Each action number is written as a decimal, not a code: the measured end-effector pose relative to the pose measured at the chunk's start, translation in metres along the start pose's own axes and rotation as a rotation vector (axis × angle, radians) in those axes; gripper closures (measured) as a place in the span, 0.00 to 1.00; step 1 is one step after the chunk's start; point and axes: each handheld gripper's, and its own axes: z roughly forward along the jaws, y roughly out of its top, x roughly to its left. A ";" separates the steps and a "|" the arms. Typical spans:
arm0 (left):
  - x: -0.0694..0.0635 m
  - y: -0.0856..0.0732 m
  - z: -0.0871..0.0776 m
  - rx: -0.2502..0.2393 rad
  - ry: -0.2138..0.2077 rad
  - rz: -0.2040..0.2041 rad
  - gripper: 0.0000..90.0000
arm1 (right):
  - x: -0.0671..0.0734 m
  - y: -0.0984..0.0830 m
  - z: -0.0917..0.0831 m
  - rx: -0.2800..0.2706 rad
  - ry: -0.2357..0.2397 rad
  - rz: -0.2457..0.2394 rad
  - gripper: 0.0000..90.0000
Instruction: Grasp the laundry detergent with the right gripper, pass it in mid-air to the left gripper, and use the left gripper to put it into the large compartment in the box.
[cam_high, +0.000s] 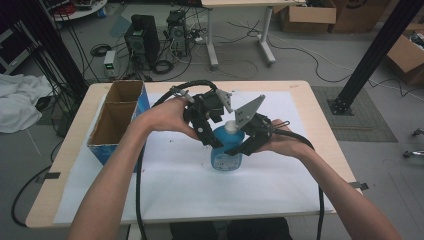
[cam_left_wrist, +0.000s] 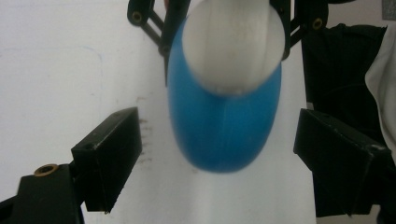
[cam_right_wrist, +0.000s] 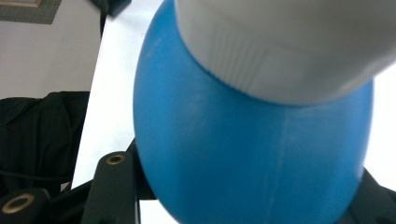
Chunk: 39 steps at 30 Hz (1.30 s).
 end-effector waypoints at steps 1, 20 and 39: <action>0.000 0.001 0.001 -0.001 -0.001 0.000 0.18 | 0.000 0.000 0.000 0.000 0.000 0.000 0.51; 0.003 0.008 0.017 -0.031 -0.017 -0.016 0.21 | -0.001 0.000 -0.001 -0.014 -0.004 0.022 0.51; 0.004 0.009 0.020 -0.032 -0.019 -0.014 0.33 | -0.001 0.000 0.001 -0.001 -0.011 0.025 0.51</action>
